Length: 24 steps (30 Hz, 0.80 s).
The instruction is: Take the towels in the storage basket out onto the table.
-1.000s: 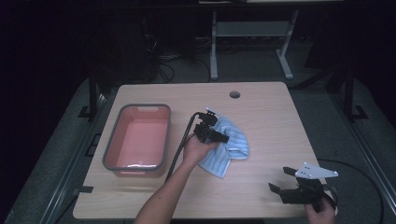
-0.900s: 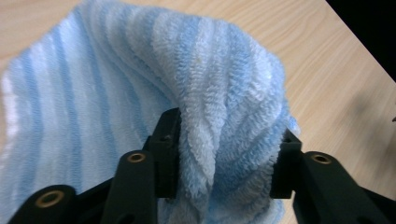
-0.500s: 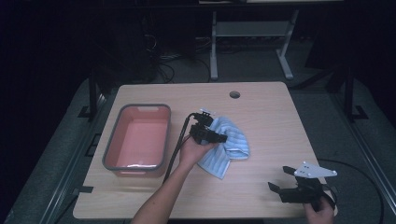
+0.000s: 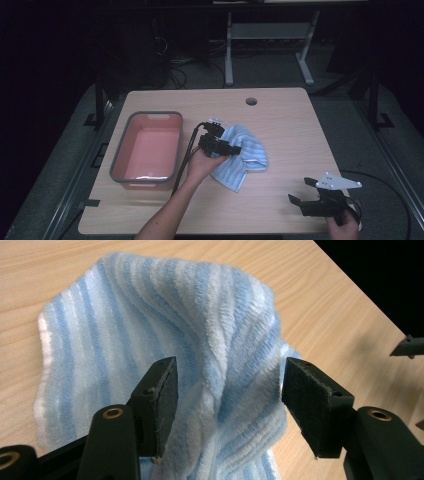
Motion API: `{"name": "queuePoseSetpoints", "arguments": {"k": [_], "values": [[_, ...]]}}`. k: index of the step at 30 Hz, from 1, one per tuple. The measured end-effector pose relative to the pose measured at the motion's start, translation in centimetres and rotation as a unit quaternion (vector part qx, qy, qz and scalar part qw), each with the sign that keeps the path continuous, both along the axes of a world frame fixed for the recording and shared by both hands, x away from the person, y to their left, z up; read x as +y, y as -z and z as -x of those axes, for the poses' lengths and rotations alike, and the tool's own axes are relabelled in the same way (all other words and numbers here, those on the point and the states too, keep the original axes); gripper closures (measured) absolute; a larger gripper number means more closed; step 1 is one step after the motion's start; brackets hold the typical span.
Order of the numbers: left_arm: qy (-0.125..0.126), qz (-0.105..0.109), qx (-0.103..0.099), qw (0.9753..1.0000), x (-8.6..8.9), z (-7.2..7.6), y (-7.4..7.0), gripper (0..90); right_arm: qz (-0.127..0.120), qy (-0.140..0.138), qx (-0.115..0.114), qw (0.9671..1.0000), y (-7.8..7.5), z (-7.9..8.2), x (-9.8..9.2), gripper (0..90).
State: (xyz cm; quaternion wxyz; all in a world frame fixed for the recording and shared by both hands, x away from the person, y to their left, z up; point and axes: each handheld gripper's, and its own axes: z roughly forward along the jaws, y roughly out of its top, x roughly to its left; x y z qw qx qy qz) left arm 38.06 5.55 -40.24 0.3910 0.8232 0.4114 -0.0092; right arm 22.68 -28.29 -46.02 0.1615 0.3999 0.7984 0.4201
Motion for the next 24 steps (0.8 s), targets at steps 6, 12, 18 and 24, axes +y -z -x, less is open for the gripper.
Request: {"name": "queuePoseSetpoints", "arguments": {"k": [6, 12, 18, 24], "values": [[0.005, 0.004, -0.003, 1.0, 0.3, 0.5, 0.0, 37.9, 0.002, 0.0, 0.001, 1.0, 0.0, -0.1, 0.0, 13.7], [0.011, 0.009, 0.0, 0.9999, 1.1, 1.1, 0.1, 37.6, 0.004, 0.001, 0.003, 1.0, 0.1, -0.1, 0.0, 13.8], [0.009, 0.008, -0.011, 0.9999, 1.7, 1.7, 0.2, 37.4, 0.005, 0.001, 0.004, 1.0, 0.1, -0.1, 0.0, 13.7], [0.008, 0.019, -0.012, 0.9997, 2.5, 2.1, 0.5, 36.7, 0.005, 0.002, 0.004, 1.0, 0.1, -0.2, 0.0, 13.7]]}}
